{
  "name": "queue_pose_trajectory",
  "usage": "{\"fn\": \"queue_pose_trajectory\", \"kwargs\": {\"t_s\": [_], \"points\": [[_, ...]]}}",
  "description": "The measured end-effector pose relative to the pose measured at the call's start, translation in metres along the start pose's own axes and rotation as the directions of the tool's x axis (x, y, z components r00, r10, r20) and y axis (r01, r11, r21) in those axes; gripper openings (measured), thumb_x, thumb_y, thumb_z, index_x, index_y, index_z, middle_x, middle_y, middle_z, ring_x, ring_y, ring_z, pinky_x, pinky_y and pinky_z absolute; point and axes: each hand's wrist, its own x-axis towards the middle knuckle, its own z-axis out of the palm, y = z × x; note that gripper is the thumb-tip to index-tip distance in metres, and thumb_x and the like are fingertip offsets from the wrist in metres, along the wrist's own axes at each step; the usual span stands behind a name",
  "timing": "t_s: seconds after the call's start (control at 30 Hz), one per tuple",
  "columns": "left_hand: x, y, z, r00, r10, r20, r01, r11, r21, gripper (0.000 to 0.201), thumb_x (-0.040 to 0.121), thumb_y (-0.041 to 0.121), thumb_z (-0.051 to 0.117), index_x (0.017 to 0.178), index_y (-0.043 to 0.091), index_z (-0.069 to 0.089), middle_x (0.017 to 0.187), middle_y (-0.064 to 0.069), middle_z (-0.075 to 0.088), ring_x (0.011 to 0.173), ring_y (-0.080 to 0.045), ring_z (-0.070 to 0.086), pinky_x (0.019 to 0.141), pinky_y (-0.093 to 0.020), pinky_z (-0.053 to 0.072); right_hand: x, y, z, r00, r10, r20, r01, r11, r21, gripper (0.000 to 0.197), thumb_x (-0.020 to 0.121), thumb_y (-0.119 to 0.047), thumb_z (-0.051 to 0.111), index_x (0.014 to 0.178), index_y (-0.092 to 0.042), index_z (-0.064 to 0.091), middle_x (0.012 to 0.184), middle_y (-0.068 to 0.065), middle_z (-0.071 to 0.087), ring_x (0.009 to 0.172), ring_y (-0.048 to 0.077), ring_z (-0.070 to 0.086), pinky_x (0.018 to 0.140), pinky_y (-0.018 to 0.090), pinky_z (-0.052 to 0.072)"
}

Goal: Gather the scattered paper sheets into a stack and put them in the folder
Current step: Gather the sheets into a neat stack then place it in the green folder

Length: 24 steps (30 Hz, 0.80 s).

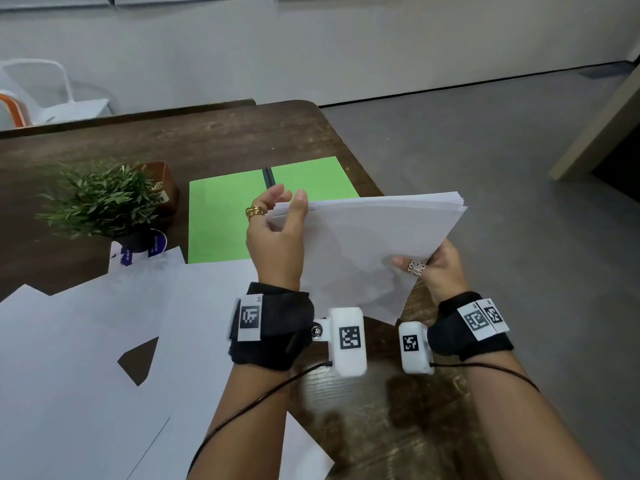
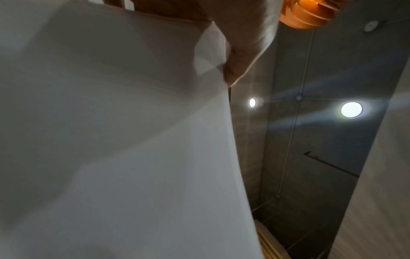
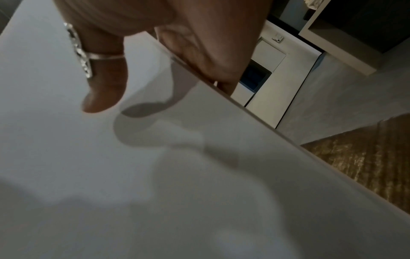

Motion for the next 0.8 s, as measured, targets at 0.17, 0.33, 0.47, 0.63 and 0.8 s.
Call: {"fn": "queue_pose_trajectory", "kwargs": {"t_s": [0.17, 0.33, 0.47, 0.63, 0.8], "points": [[0.007, 0.001, -0.007, 0.983, 0.014, 0.183, -0.016, 1.000, 0.007, 0.026, 0.081, 0.045, 0.060, 0.097, 0.025, 0.061, 0.089, 0.011, 0.061, 0.081, 0.002, 0.059, 0.080, -0.028, 0.045, 0.006, 0.001, -0.004, 0.999, -0.037, -0.030, 0.037, 0.999, 0.004, 0.094, 0.046, -0.005, 0.086, 0.126, -0.016, 0.039, 0.115, -0.003, 0.060, 0.105, 0.008, 0.061, 0.082, 0.028, 0.055], [0.013, -0.032, -0.033, 0.899, 0.049, 0.435, -0.071, 0.997, 0.035, 0.082, 0.064, 0.058, 0.073, 0.125, 0.012, 0.046, 0.113, -0.002, 0.059, 0.099, -0.001, 0.061, 0.083, -0.024, 0.052, 0.008, -0.001, -0.001, 1.000, -0.006, 0.007, 0.006, 1.000, -0.029, 0.083, 0.041, 0.005, 0.087, 0.111, -0.023, 0.051, 0.101, -0.009, 0.066, 0.094, 0.002, 0.064, 0.076, 0.022, 0.054], [0.002, -0.067, -0.027, 0.954, -0.004, 0.301, -0.041, 0.989, 0.140, 0.040, 0.076, 0.024, 0.065, 0.112, 0.015, 0.050, 0.100, 0.007, 0.065, 0.089, 0.001, 0.064, 0.082, -0.026, 0.050, 0.009, -0.004, 0.009, 0.998, 0.004, -0.064, -0.006, 1.000, -0.023, 0.048, 0.060, 0.009, 0.077, 0.094, -0.019, 0.058, 0.092, -0.005, 0.067, 0.081, 0.000, 0.066, 0.074, 0.021, 0.055], [-0.005, -0.069, -0.016, 0.970, 0.105, 0.218, -0.142, 0.976, 0.163, 0.022, 0.081, 0.017, 0.055, 0.097, 0.027, 0.045, 0.094, -0.002, 0.066, 0.080, 0.005, 0.063, 0.078, -0.018, 0.049, 0.011, -0.001, 0.013, 0.985, -0.002, -0.171, -0.004, 0.999, -0.033, 0.039, 0.067, 0.009, 0.075, 0.092, -0.017, 0.062, 0.092, -0.002, 0.069, 0.080, 0.006, 0.068, 0.077, 0.027, 0.055], [-0.016, -0.061, -0.012, 0.962, 0.221, 0.158, -0.237, 0.967, 0.090, 0.024, 0.083, 0.018, 0.059, 0.104, 0.021, 0.049, 0.092, 0.008, 0.065, 0.085, 0.002, 0.064, 0.076, -0.018, 0.049, 0.005, -0.011, 0.014, 0.982, -0.054, -0.180, 0.051, 0.998, -0.022, 0.043, 0.068, 0.005, 0.076, 0.102, -0.015, 0.060, 0.100, -0.002, 0.068, 0.089, 0.007, 0.067, 0.077, 0.025, 0.056]]}}
